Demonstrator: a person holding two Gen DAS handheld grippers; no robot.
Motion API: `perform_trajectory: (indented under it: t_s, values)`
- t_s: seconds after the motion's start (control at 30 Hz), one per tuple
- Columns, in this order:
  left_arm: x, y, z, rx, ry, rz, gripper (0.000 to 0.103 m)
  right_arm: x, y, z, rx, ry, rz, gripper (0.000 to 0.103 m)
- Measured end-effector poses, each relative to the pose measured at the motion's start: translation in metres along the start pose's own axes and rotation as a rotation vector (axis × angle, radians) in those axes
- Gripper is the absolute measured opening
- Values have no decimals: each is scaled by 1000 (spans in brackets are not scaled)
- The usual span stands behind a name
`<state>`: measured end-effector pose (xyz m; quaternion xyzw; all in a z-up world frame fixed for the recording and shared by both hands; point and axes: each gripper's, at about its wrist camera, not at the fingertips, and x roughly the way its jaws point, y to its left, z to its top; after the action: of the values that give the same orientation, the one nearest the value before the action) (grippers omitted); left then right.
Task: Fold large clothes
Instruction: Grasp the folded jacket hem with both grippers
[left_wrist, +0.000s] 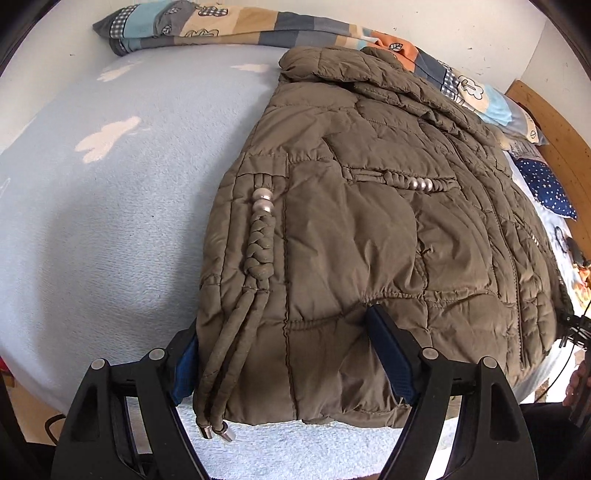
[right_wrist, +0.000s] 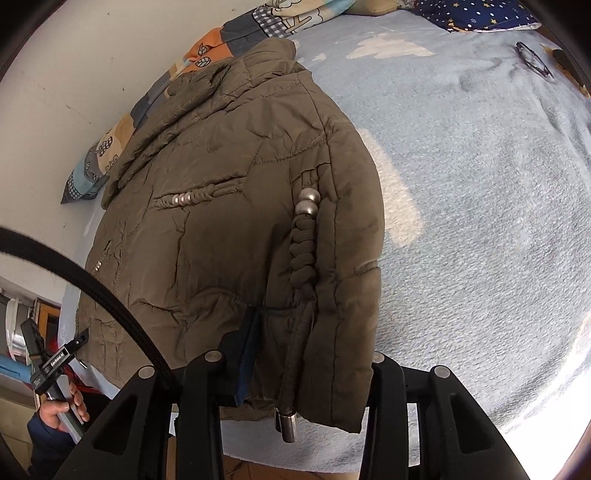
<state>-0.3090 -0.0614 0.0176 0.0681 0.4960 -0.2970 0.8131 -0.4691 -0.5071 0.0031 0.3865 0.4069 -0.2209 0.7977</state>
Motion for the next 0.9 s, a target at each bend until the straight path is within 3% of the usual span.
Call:
perform_trajectory:
  t_s: [0.27,0.37,0.47,0.57,0.67,0.9]
  values:
    - [2,-4,4,36,-2,19,83,-1,-3,-2,37,-3,11,42]
    - [1,-6,4,55,-12,19,78,-3,-3,-1,28,-3,12,34]
    - [-2,-9,3,80,-28,22,69,-7,2,0,2,-14,1,22]
    - [-9,-14,3,115,-58,29,51,-11,9,0,-18,-37,-4,19]
    - [-16,-19,3,150,-96,65,27,-15,12,0,-29,-59,1,17]
    - [-26,-20,1,170,-136,84,22,-29,18,-4,-35,-121,25,16]
